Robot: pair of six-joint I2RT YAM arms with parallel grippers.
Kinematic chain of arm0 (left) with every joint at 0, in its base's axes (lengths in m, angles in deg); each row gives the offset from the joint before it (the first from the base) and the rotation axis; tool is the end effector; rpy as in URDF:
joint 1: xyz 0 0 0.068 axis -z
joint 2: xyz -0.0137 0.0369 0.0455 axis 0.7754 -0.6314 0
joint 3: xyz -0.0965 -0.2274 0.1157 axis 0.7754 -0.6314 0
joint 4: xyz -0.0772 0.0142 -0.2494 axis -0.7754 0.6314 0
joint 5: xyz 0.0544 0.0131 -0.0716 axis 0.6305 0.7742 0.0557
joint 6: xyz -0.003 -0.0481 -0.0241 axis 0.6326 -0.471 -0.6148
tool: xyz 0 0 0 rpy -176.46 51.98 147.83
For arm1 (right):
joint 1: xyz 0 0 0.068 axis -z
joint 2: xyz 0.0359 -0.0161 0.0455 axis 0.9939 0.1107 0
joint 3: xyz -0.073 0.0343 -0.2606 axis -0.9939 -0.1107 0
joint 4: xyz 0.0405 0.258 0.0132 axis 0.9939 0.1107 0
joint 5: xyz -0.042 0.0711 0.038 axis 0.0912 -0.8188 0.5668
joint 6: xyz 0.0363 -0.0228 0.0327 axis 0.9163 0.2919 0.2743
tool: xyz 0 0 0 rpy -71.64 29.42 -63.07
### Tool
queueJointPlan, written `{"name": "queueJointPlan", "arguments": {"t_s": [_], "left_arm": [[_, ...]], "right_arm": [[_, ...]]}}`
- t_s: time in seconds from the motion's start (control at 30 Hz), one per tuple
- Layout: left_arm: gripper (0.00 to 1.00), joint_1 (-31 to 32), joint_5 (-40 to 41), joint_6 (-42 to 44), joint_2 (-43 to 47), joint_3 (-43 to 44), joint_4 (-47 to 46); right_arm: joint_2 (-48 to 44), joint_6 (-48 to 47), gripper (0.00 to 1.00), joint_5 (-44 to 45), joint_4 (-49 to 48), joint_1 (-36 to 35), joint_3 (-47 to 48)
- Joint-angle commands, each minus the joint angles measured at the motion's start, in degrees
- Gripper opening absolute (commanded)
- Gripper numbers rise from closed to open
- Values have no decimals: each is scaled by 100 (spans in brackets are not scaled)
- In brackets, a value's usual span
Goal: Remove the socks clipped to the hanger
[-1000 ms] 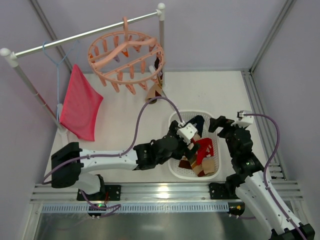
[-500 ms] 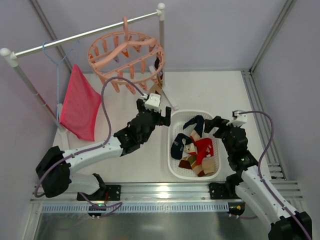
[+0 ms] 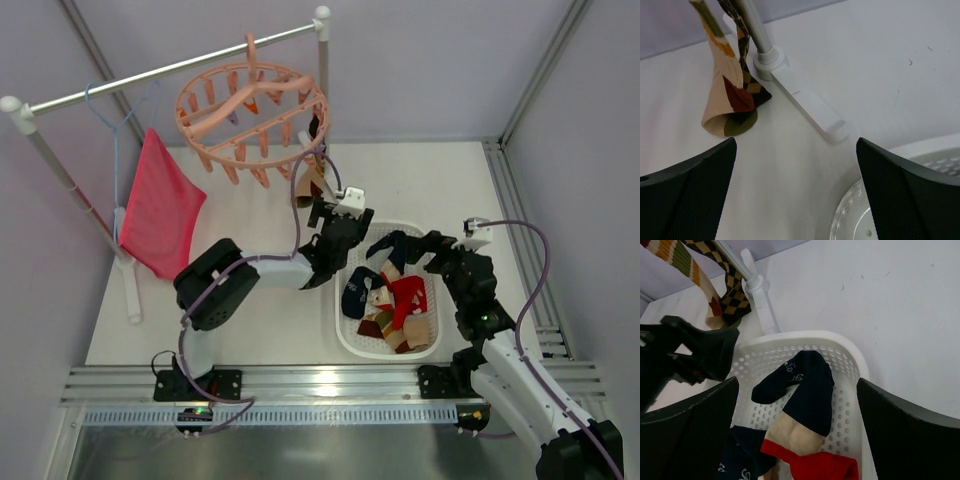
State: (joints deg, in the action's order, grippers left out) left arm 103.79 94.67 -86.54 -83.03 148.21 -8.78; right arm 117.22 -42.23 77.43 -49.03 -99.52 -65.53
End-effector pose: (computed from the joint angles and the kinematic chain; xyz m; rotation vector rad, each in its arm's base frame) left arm 0.2689 -0.3160 0.2018 0.2261 1.7204 -0.0527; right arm 0.1612 0.0415 0.2275 0.2219 1.7340 0.4156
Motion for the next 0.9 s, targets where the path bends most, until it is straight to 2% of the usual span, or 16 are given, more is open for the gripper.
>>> {"name": "queueJointPlan", "arguments": {"t_s": [0.0, 0.13, 0.43, 0.77, 0.8, 0.87], "left_arm": [[100, -83, 672, 860, -635, 661, -1267], [100, -337, 637, 916, -1102, 996, -1548], [100, -821, -75, 740, -1401, 917, -2128], [100, -1339, -461, 476, -1586, 1260, -1962], [98, -1375, -532, 476, -1621, 1303, -1944], [83, -1463, -699, 485, -1674, 1453, -1883]], "right_arm": [[94, 10, 100, -212, -584, 50, -27], [376, 1, 100, -388, -856, 67, -27], [982, -43, 100, -608, -1366, 190, -10], [1308, -8, 100, -881, -1604, 234, 34], [1308, -8, 100, -889, -1604, 234, 34], [1282, 1, 100, -898, -1595, 252, 34]]}}
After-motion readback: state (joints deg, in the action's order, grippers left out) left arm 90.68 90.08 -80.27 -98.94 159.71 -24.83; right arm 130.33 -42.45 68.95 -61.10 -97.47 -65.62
